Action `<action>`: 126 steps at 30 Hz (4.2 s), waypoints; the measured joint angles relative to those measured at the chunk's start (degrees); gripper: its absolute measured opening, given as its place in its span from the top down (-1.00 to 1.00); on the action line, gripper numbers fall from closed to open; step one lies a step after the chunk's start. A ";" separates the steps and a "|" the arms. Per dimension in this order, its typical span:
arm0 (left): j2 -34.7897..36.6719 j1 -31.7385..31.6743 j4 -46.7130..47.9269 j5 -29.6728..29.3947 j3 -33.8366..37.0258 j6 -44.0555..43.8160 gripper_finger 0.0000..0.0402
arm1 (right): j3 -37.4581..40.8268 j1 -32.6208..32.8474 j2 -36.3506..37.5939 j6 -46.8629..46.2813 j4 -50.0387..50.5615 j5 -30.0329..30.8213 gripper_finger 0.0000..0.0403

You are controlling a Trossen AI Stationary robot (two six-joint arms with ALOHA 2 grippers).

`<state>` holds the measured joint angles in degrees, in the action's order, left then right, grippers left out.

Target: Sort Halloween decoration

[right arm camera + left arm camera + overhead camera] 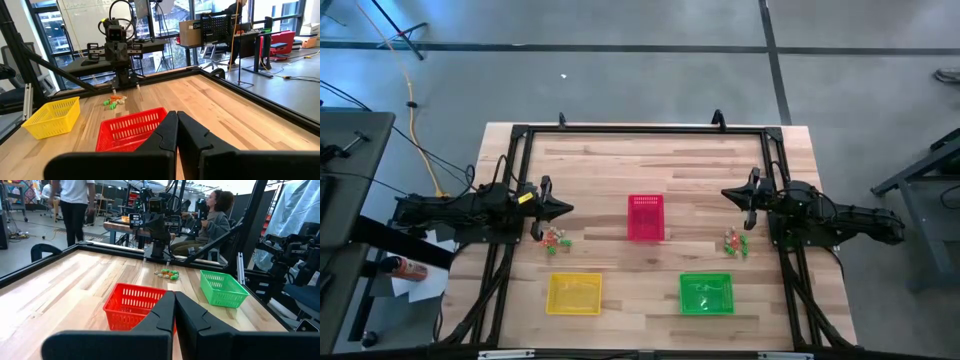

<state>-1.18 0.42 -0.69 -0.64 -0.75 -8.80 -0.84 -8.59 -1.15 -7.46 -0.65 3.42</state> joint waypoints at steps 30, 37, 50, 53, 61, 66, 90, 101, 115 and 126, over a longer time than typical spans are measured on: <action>0.00 -0.01 0.01 0.00 0.00 0.00 1.00 | 0.00 0.01 0.00 0.00 0.00 0.00 1.00; -0.01 -0.01 0.00 0.00 0.00 0.00 1.00 | 0.00 0.00 0.00 -0.01 -0.06 0.01 1.00; 0.01 0.01 0.01 0.00 0.00 0.00 1.00 | 0.02 -0.01 -0.12 -39.50 -11.63 3.00 1.00; 0.01 0.00 0.01 0.00 0.00 0.00 1.00 | 0.01 -0.19 -0.49 -41.83 -14.36 9.25 1.00; -0.03 0.01 0.01 0.00 0.00 0.00 1.00 | -14.22 -0.08 -10.50 -36.13 -3.48 10.25 0.87; -0.03 -0.01 0.01 0.00 0.00 0.00 1.00 | -32.45 -0.04 -27.14 -31.27 20.35 9.66 0.63; -0.03 -0.01 0.01 0.00 0.00 -0.02 1.00 | -47.89 13.07 -60.52 -64.08 71.67 -14.37 0.41; -0.03 0.00 0.01 0.00 0.00 0.00 1.00 | -35.88 13.84 -63.05 -66.19 54.83 -15.56 0.41; -0.03 -0.01 0.01 0.00 -0.01 0.00 1.00 | -35.83 13.84 -65.74 -67.33 52.67 -8.71 0.40; -0.04 0.00 0.01 0.00 0.00 0.00 1.00 | -35.83 14.37 -69.69 -67.13 53.14 -7.97 -0.03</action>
<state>-1.22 0.42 -0.69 -0.64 -0.75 -8.80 -36.67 5.78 -70.84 -74.59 52.49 -4.55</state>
